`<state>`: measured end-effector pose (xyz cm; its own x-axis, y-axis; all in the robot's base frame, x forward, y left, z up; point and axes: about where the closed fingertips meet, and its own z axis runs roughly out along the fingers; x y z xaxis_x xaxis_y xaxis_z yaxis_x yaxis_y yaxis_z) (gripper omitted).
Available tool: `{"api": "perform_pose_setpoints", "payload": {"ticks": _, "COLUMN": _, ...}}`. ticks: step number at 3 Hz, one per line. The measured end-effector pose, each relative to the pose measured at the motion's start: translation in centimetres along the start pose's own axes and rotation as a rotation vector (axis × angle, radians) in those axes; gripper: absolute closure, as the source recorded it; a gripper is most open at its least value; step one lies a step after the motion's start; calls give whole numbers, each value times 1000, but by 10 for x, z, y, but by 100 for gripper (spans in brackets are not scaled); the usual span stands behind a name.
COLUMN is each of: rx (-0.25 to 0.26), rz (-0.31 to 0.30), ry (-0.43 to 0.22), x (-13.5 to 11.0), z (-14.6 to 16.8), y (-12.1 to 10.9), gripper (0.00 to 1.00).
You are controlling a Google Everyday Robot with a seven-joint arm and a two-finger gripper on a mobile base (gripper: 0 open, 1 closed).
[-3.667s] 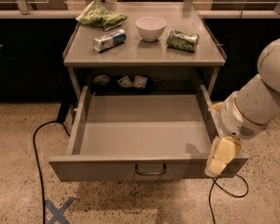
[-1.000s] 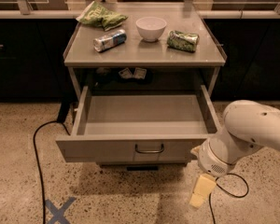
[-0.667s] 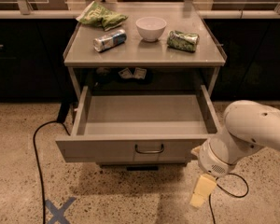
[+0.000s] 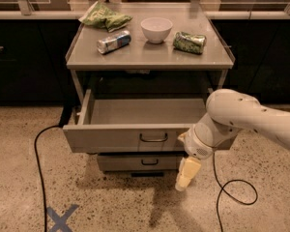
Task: Close top drawer
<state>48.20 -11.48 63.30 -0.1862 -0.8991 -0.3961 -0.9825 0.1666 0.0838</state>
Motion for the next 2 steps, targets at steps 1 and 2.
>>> {"api": "perform_pose_setpoints", "payload": {"ticks": 1, "rx": 0, "rz": 0, "ry": 0, "x": 0, "z": 0, "y": 0, "gripper": 0}}
{"api": "perform_pose_setpoints", "payload": {"ticks": 2, "rx": 20, "rz": -12, "ry": -12, "x": -6, "z": 1, "y": -11, "gripper": 0}}
